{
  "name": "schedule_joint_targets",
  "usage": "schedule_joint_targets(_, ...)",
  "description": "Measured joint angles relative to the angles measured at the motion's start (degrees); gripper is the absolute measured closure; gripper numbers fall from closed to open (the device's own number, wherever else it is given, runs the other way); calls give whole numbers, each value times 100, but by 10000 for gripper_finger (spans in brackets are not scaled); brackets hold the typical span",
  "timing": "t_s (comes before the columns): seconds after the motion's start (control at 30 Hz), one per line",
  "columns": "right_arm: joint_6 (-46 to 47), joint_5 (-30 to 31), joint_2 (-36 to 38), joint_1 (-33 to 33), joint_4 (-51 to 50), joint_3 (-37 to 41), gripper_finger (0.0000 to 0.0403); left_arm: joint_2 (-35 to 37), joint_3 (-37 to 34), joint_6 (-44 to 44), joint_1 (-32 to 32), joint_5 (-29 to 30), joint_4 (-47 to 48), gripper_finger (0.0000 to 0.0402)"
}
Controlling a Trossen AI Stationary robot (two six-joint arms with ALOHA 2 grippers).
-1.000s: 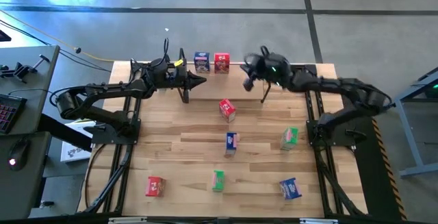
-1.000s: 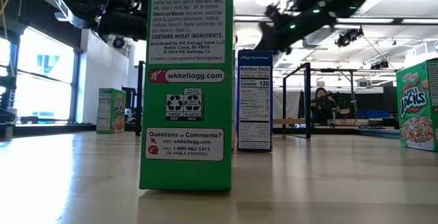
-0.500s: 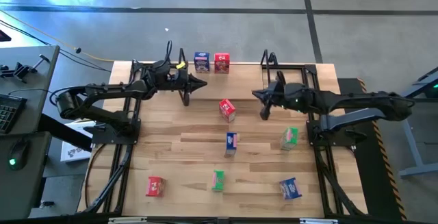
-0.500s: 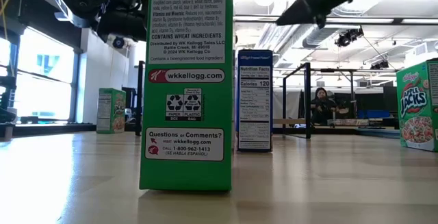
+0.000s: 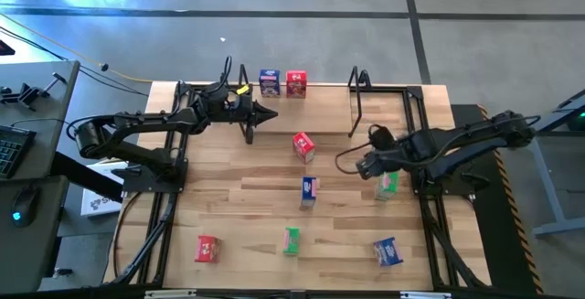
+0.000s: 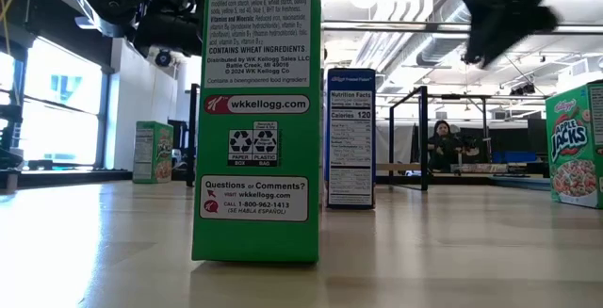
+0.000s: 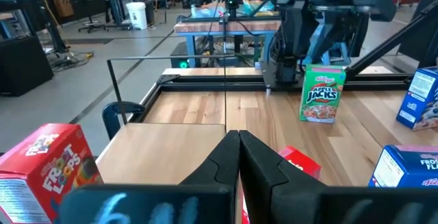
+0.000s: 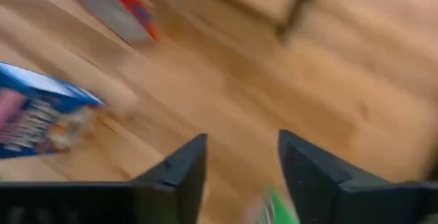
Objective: Stack cereal on shelf
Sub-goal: Put the right green cereal box on the shelf
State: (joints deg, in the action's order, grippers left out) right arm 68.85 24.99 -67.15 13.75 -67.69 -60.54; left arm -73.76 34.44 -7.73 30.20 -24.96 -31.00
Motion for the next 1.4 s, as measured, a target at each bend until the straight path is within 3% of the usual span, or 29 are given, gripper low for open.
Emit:
schedule_joint_targets(0.13,1571,-862,-332,243,-876,-47,169,0,0,-6,0,0,79,401)
schedule_joint_targets(0.27,2621,-1679,-577,412,-1164,-47,138,0,0,-65,2,1,125,401)
schedule_joint_targets(0.67,4904,-1794,-678,1039,-1583,-44,135,0,2,-153,4,0,255,401)
schedule_joint_targets(1.17,5223,-1651,-676,1024,-368,984,137,0,2,-151,4,1,271,401)
schedule_joint_targets(1.4,5217,-1639,-676,1024,-384,984,184,0,2,-149,4,1,269,401)
